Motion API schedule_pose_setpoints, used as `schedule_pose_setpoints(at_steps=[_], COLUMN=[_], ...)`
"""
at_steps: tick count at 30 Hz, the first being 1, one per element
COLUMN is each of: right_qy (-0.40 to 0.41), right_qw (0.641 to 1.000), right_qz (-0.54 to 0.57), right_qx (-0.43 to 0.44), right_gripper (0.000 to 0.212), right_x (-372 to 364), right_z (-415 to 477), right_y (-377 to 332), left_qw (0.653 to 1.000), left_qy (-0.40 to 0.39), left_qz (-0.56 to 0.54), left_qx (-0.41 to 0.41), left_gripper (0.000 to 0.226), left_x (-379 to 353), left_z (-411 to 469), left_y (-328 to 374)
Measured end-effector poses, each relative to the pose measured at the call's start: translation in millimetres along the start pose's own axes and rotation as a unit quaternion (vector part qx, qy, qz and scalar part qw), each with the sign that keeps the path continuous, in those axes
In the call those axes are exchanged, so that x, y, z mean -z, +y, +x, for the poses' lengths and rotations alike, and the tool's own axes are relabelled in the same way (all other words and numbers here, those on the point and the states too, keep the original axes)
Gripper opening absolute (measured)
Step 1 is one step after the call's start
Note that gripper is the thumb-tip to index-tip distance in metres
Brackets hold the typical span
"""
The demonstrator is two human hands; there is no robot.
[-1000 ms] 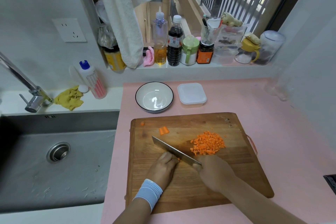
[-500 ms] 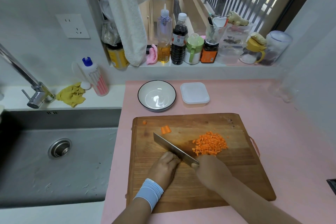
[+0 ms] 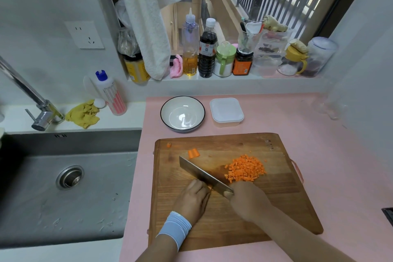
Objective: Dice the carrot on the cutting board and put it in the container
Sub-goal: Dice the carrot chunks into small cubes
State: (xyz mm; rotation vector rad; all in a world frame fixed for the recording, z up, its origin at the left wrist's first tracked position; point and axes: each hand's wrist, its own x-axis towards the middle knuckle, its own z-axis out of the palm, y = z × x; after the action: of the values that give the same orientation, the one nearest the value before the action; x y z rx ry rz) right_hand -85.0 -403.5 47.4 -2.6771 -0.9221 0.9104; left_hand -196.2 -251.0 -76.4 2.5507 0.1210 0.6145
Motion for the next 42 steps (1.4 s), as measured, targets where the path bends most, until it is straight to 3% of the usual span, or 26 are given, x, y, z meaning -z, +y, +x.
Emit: schedule_pose_setpoints(at_steps=[6,28,36,42], right_qy=[0.026,-0.02,-0.04,0.012], right_qw=[1.0,0.999,0.992,0.986], right_qz=[-0.003,0.037,0.109,0.154], right_qx=[0.01,-0.03,-0.043,-0.066], right_gripper=[0.027,0.024,0.038,0.032], right_x=[-5,-8,10,28], right_z=[-7,8,8,9], right_y=[1,-6,-2,11], left_qw=[1.0,1.0,0.998,0.99], left_qy=[0.002,0.007,-0.015,-0.043], left_qz=[0.002,-0.017,-0.05,-0.084], left_qx=[-0.004,0.002,0.03,0.106], left_gripper=[0.012,0.01,0.005,0.032], left_x=[0,1,10,24], left_z=[0,2,4,22], left_y=[-1,1,3,-5])
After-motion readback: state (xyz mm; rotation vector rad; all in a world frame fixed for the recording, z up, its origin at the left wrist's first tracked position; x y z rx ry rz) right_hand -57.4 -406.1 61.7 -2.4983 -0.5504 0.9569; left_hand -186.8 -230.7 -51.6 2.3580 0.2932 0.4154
